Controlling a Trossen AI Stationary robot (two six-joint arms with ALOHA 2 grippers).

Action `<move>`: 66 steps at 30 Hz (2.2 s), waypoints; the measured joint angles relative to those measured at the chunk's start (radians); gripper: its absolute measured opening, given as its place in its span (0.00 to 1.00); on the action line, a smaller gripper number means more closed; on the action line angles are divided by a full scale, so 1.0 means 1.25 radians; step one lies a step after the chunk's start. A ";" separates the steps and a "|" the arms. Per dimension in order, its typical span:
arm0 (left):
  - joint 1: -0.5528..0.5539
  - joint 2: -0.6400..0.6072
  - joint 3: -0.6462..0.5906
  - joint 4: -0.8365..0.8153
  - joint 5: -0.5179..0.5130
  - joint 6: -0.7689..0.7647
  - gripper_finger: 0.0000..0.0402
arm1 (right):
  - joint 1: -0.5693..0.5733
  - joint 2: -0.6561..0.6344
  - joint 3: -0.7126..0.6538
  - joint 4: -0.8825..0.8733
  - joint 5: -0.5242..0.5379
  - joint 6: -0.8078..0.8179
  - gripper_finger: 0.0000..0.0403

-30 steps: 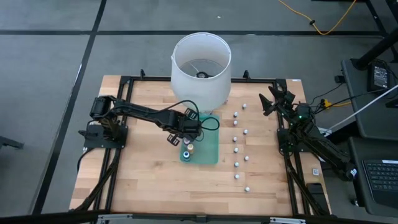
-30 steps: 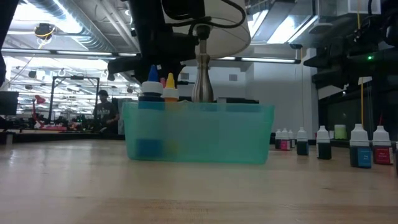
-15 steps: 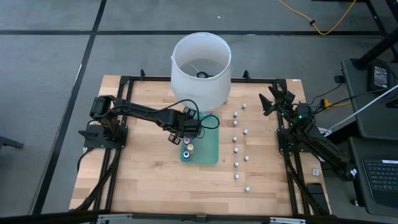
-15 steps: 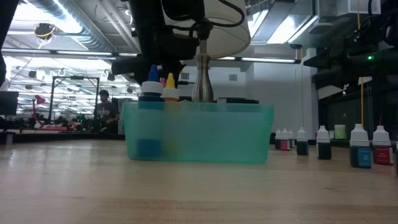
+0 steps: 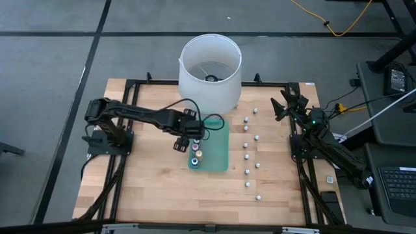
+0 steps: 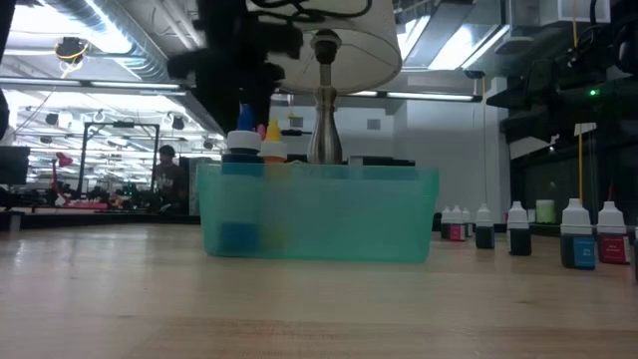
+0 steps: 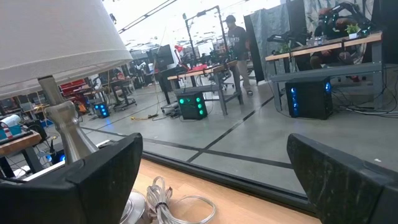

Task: Pick & Place food coloring
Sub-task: Put the small green food coloring bottle into the green bin

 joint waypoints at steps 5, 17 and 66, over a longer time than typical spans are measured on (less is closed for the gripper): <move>-0.010 -0.065 0.000 -0.027 0.085 -0.135 0.90 | 0.000 0.000 0.000 0.000 0.000 0.000 0.99; -0.065 -0.301 -0.163 -0.007 0.210 -0.227 0.99 | 0.000 0.000 0.000 -0.001 0.000 0.000 0.99; -0.194 -1.202 -0.985 0.770 -0.032 -0.370 1.00 | 0.000 0.000 0.000 -0.046 0.000 0.000 0.99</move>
